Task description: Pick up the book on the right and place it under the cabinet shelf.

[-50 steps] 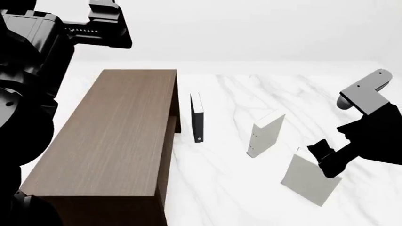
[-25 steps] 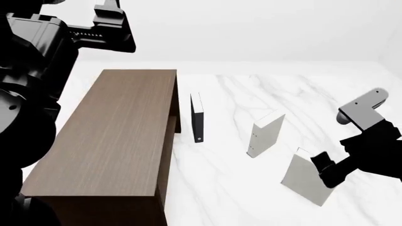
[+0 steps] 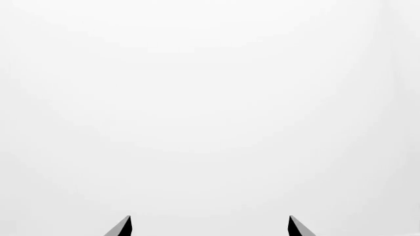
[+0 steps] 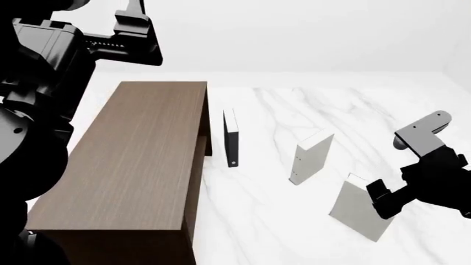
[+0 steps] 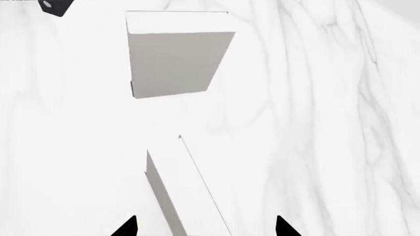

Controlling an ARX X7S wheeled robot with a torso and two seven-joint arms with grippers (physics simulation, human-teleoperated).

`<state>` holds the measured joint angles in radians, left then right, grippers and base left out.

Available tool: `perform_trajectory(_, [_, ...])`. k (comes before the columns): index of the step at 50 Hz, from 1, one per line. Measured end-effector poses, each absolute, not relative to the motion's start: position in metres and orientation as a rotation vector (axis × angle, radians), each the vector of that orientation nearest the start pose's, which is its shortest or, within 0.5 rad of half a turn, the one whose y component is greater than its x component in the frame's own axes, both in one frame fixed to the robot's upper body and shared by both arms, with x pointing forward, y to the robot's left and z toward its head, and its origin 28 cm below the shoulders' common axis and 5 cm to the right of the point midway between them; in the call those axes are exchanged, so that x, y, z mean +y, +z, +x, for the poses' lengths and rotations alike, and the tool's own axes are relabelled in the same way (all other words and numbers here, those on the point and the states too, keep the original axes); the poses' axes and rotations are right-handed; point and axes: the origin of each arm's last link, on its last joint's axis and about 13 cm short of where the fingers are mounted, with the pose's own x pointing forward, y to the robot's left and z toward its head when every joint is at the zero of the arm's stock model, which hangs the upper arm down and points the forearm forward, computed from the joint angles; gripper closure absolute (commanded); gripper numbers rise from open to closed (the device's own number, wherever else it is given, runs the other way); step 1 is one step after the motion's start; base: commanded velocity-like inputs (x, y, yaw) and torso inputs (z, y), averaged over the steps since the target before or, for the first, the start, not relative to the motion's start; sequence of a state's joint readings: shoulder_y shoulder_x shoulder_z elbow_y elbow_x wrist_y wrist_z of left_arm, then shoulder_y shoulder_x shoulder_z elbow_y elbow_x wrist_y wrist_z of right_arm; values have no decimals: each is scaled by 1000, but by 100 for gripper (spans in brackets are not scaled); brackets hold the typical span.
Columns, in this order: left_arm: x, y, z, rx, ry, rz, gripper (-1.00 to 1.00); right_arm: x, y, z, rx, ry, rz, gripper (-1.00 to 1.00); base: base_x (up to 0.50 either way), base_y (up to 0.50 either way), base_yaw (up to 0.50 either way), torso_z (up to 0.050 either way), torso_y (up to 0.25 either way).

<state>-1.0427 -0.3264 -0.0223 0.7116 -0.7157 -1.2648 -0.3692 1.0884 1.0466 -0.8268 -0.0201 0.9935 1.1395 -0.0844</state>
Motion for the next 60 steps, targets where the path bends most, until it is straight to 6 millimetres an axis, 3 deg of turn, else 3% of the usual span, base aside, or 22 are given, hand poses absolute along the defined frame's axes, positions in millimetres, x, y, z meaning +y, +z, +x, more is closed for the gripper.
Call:
perform_trajectory(28, [224,317,241,-433,-108,93,-100,-264,183,289,775,241,-369,-100,0,0,0,0,0])
perform_trajectory(60, [222,316,240,-434,-113,98,-100,-264,156,293,821,258,-352,-100,0,0,0,0,0])
